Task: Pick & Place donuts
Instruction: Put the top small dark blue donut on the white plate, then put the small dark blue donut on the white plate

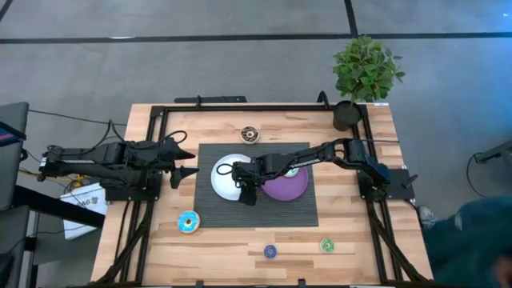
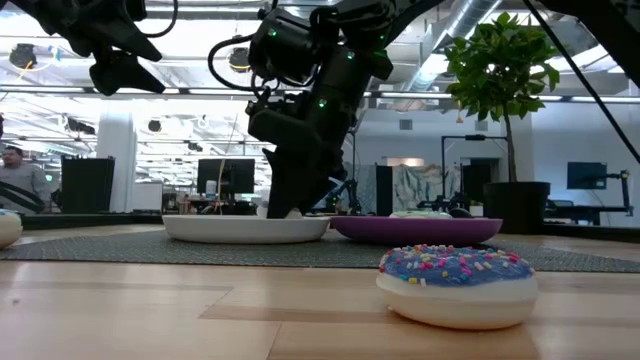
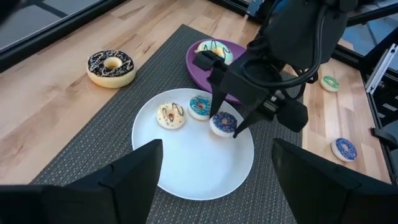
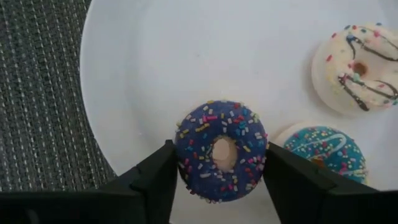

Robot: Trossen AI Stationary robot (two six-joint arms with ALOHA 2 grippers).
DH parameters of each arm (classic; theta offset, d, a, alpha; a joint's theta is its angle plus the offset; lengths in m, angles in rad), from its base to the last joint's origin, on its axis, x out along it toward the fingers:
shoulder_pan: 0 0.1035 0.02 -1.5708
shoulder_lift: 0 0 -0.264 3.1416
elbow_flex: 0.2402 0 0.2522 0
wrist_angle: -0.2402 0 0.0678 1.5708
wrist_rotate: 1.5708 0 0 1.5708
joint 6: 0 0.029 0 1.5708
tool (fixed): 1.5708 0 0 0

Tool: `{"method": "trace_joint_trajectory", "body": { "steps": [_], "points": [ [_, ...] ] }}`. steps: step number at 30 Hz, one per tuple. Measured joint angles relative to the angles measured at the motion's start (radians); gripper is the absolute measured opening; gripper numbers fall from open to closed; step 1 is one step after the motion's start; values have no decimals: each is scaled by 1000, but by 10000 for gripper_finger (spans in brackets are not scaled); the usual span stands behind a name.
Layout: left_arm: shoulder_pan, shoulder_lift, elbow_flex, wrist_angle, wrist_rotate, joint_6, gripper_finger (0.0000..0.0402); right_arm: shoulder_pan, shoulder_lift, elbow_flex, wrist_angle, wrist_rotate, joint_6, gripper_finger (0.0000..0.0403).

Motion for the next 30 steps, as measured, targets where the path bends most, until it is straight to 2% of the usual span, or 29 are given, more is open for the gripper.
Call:
{"method": "trace_joint_trajectory", "body": {
  "steps": [6,12,17,23,27,30],
  "points": [
    [0,0,0,0,-1,15,293,-12,0,0,-16,1,0,248],
    [0,0,0,0,-2,16,293,-18,-11,0,-26,-1,18,250],
    [0,0,0,0,-2,16,293,-26,-68,0,-25,1,34,250],
    [0,0,0,1,-3,16,293,-27,-156,0,-123,0,113,250],
    [0,0,0,1,-4,16,293,-5,-221,0,-135,2,123,238],
    [0,0,0,1,-3,16,293,26,-267,-20,-129,20,107,205]
  ]
}}
